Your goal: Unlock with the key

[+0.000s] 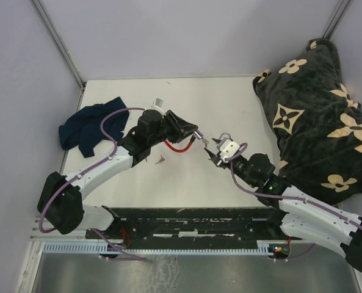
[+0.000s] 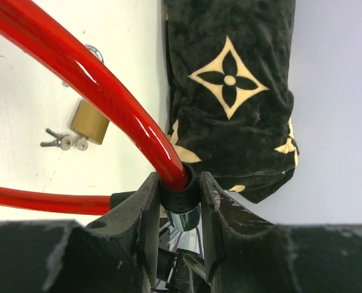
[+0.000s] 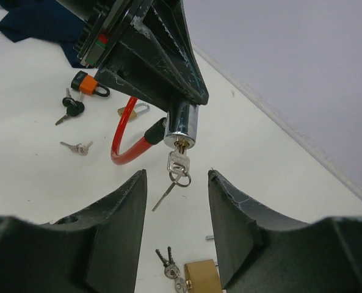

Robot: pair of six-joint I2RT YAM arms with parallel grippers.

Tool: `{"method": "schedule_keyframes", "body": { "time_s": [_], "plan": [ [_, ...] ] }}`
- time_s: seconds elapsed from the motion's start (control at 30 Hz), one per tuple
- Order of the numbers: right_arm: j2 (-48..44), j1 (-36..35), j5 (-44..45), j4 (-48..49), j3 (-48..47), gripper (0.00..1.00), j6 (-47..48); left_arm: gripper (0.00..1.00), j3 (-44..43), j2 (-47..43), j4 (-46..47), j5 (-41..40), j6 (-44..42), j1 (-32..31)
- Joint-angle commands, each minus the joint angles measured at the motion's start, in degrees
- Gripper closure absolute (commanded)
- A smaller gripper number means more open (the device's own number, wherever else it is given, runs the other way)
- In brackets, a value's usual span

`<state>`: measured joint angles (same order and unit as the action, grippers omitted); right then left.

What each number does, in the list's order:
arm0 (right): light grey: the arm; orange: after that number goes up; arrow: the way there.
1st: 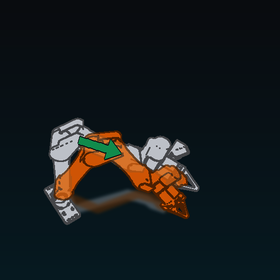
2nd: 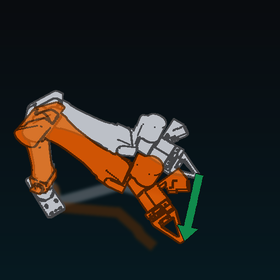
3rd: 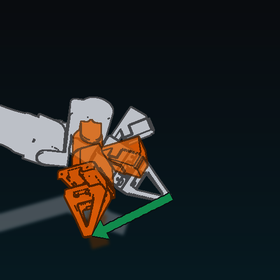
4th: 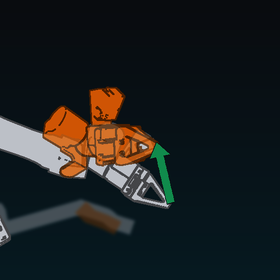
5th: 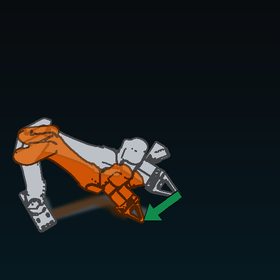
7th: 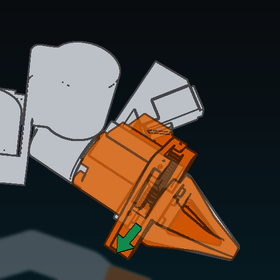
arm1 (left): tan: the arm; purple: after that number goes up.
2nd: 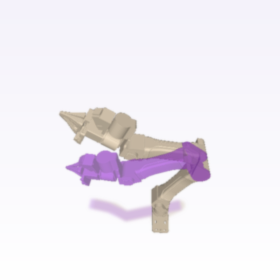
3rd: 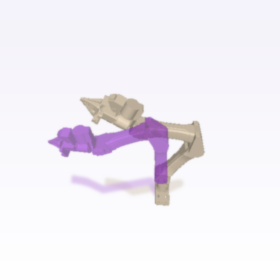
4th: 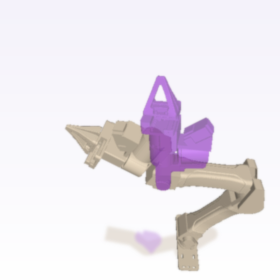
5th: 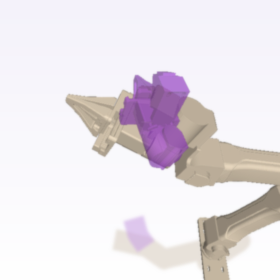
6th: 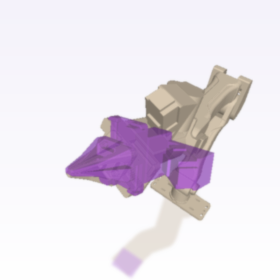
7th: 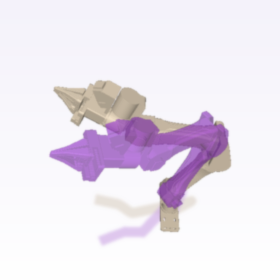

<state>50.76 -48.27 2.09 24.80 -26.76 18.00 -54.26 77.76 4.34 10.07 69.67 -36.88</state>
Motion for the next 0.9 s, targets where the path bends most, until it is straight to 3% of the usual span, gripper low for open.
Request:
{"method": "schedule_keyframes", "body": {
  "time_s": [0.0, 0.13, 0.3, 0.53, 0.7, 0.87],
  "plan": [
    [-5.2, 0.0, 1.8, 1.6, 2.2, 0.47, -4.5, 0.97, -4.5, -0.2, 4.3, -2.1, 3.0, -0.1],
    [-5.8, 0.0, 0.7, 3.0, 4.0, 0.48, -7.2, 0.97, -5.0, 0.2, 5.6, -2.8, 5.5, -0.2],
    [0.0, 0.0, 1.7, 21.3, 8.1, 0.47, -15.1, 0.97, -5.5, 0.2, 7.7, -5.1, 9.2, -0.5],
    [17.5, -0.7, 7.3, 47.7, 9.9, 0.43, -18.4, 0.97, -6.0, -0.6, 8.5, -10.2, 11.7, -2.7],
    [26.6, -1.5, 12.7, 57.4, 8.0, 0.42, -16.7, 0.97, -5.4, -0.8, 10.0, -12.4, 13.6, -4.1],
    [30.4, -1.7, 15.9, 57.9, 5.1, 0.42, -14.8, 0.97, -5.6, -0.5, 10.4, -13.2, 14.2, -4.9]
  ]
}}
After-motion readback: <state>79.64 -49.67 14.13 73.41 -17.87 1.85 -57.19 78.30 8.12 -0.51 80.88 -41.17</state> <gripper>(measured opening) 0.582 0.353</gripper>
